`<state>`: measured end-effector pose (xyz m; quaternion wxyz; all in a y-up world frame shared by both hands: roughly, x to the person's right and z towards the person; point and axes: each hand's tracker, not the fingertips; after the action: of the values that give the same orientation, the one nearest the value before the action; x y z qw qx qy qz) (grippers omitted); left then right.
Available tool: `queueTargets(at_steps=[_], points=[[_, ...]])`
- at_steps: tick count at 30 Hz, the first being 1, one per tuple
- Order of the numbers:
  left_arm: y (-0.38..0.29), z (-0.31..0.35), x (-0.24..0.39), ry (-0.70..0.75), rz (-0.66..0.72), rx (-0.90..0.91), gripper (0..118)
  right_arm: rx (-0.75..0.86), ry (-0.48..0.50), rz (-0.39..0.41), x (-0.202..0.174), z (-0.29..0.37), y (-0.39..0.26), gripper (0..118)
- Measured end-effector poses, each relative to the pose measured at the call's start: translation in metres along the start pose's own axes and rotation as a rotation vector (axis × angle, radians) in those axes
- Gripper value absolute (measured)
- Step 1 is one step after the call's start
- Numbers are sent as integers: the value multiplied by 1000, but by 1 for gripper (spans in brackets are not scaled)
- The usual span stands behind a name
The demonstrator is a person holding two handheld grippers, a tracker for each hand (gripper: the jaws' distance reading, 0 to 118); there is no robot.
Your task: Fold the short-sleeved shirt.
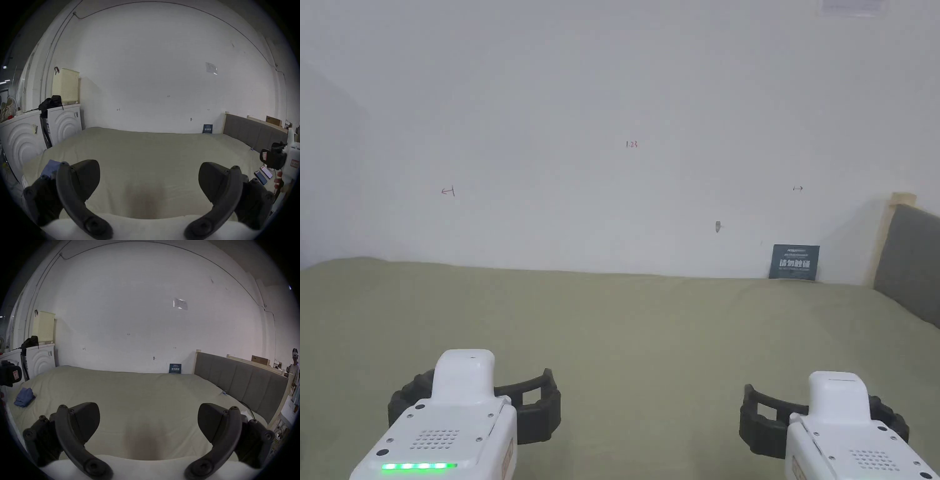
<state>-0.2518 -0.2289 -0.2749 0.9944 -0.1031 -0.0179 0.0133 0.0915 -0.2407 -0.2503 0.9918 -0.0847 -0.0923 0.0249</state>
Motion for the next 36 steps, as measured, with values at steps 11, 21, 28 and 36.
queueTargets(at_steps=[11, 21, 28, 36], points=[[0, -2, -2, 39, 23, -23, 118, 17, 21, -2, -2, 6, 0, 118], [2, 1, -1, 42, -8, -6, 118, -1, 13, -37, 2, 6, -1, 118], [2, 2, 0, 44, -14, -8, 118, 10, 15, -53, 8, 9, 1, 118], [1, 3, -2, 45, -1, -6, 118, 11, 0, -54, 12, 8, 1, 118]])
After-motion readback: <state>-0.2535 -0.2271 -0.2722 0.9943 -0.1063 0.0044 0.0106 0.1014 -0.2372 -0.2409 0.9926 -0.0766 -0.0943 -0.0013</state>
